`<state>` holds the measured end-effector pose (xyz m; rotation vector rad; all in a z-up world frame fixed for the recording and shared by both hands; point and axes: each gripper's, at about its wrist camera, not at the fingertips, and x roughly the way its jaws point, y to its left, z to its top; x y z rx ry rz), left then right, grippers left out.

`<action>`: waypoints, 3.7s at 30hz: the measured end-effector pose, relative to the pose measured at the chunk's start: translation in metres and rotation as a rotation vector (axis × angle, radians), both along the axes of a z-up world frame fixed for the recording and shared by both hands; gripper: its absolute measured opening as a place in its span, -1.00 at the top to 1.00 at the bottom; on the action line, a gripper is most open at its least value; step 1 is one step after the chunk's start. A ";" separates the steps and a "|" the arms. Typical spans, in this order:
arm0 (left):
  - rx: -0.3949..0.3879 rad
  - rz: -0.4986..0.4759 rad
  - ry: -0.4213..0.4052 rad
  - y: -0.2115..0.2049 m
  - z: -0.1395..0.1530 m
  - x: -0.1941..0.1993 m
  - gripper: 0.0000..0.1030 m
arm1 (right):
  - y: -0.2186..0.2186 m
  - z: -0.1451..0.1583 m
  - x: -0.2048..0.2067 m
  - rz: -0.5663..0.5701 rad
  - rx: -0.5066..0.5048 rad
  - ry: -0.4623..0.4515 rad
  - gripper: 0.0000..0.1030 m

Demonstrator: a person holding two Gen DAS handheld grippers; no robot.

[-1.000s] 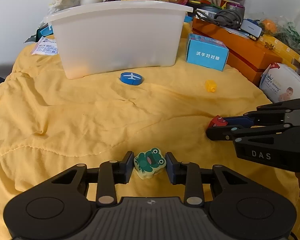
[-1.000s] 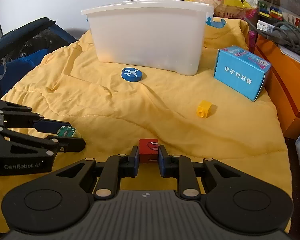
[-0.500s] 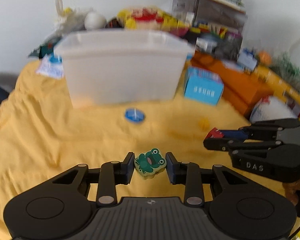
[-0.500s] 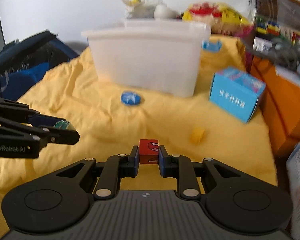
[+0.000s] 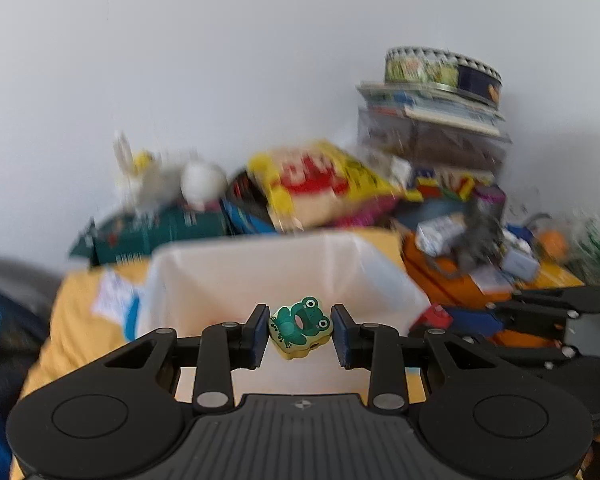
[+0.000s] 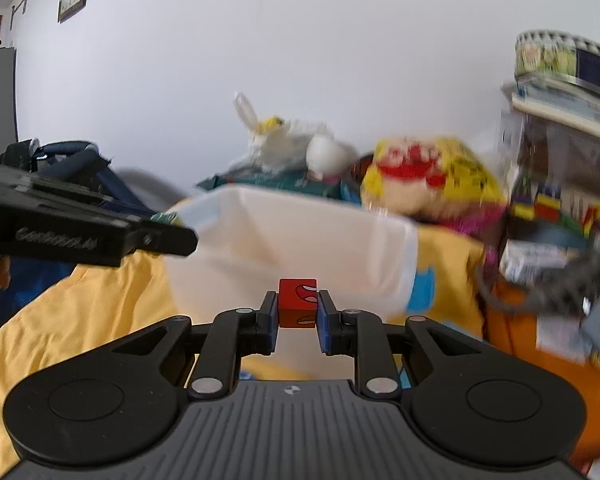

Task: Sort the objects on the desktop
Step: 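Carry the red cube and frog block over the white bin and open both tools, then grasp the blue airplane disc with the left tool while the right grasps the small yellow brick, then carry the disc and small yellow brick over the white bin and open both tools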

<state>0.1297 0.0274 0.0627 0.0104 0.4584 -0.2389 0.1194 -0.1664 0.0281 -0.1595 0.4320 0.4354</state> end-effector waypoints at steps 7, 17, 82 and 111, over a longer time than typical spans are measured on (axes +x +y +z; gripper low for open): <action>0.019 0.048 0.002 0.003 -0.006 0.055 0.29 | 0.012 0.005 0.039 -0.028 -0.037 -0.031 0.57; 0.031 0.094 0.092 0.015 -0.035 0.075 0.19 | 0.024 -0.010 0.081 -0.103 -0.048 0.064 0.38; 0.042 -0.083 0.350 -0.024 -0.146 -0.022 0.19 | -0.038 -0.113 -0.011 -0.291 -0.069 0.280 0.24; -0.066 -0.035 0.095 0.004 -0.048 -0.057 0.19 | -0.021 -0.048 -0.020 -0.101 -0.018 0.121 0.67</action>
